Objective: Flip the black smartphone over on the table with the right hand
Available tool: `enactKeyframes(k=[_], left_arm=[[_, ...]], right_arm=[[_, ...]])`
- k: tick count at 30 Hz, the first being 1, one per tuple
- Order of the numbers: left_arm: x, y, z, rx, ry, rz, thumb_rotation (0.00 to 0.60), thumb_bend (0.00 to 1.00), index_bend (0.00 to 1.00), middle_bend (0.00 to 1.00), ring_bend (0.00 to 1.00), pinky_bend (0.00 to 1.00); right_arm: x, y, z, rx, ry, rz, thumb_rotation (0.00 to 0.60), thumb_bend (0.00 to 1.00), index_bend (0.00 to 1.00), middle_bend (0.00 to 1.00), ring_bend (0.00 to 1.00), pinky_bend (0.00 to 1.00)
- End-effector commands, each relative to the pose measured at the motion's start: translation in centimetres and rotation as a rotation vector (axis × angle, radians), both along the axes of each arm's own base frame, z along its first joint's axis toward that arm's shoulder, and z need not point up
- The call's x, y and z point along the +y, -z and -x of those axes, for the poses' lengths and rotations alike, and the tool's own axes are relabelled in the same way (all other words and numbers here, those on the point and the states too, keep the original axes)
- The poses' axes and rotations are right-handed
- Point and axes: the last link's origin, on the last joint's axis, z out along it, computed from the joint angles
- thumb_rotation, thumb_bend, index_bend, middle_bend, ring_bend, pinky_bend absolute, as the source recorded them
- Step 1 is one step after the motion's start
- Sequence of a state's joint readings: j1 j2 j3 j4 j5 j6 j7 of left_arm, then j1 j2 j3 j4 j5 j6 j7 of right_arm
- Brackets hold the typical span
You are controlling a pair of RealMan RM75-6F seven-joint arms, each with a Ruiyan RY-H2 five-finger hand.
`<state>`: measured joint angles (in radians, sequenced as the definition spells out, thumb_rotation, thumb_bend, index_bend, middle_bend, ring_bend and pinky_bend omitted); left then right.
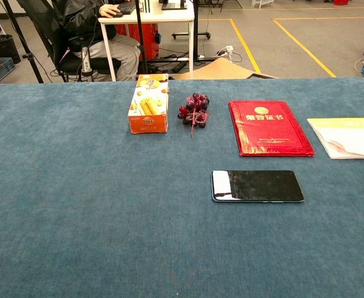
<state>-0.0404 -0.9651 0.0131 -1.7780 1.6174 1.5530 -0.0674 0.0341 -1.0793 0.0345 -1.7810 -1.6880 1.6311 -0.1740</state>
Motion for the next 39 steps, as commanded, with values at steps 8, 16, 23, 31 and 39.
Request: enactKeyframes(k=[8, 16, 23, 31, 39], left_arm=[[0.3, 0.1, 0.1, 0.001, -0.01, -0.002, 0.6, 0.0, 0.0, 0.0, 0.0, 0.0], [1.2, 0.6, 0.5, 0.019, -0.044, 0.008, 0.6, 0.0, 0.0, 0.0, 0.0, 0.0], [1.9, 0.9, 0.9, 0.03, -0.08, 0.004, 0.6, 0.0, 0.0, 0.0, 0.0, 0.0], [2.9, 1.2, 1.8, 0.045, -0.122, 0.013, 0.6, 0.0, 0.0, 0.0, 0.0, 0.0], [3.4, 1.3, 2.2, 0.041, -0.142, 0.019, 0.6, 0.0, 0.0, 0.0, 0.0, 0.0]], right_arm=[[-1.3, 1.8, -0.1, 0.015, -0.002, -0.086, 0.6, 0.0, 0.01, 0.0, 0.0, 0.0], [-7.2, 7.4, -4.2, 0.079, -0.15, -0.343, 0.6, 0.0, 0.0, 0.0, 0.0, 0.0], [-11.7, 12.6, -9.0, 0.081, -0.226, -0.537, 0.6, 0.0, 0.02, 0.0, 0.0, 0.0], [-14.3, 17.4, -12.0, 0.107, -0.25, -0.635, 0.6, 0.0, 0.08, 0.05, 0.0, 0.0], [-15.6, 20.6, -12.0, 0.216, -0.262, -0.63, 0.6, 0.0, 0.14, 0.12, 0.01, 0.0]])
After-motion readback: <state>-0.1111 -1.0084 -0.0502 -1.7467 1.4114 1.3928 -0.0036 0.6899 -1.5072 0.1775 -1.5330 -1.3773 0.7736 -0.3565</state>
